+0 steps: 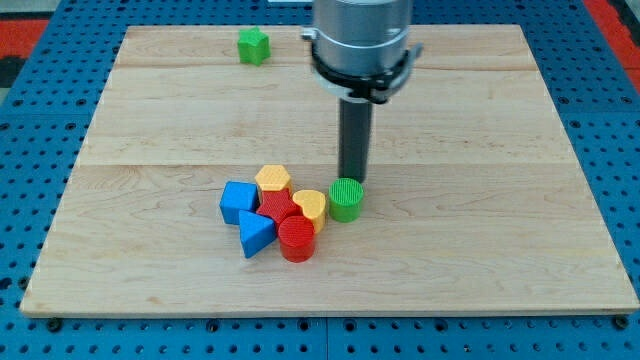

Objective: Slide the green circle right to the yellow hexagon

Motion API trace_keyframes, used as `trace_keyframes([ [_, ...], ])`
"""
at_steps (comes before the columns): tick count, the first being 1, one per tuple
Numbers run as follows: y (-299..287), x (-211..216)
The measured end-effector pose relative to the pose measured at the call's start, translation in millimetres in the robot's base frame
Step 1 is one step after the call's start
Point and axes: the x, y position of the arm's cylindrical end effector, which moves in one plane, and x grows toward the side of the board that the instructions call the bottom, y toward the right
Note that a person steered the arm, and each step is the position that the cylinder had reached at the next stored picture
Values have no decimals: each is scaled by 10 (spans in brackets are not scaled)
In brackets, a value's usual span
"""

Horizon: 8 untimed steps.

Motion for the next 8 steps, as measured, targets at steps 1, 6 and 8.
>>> trace_keyframes([
  [1, 493, 122],
  [6, -161, 186],
  [8, -366, 104],
])
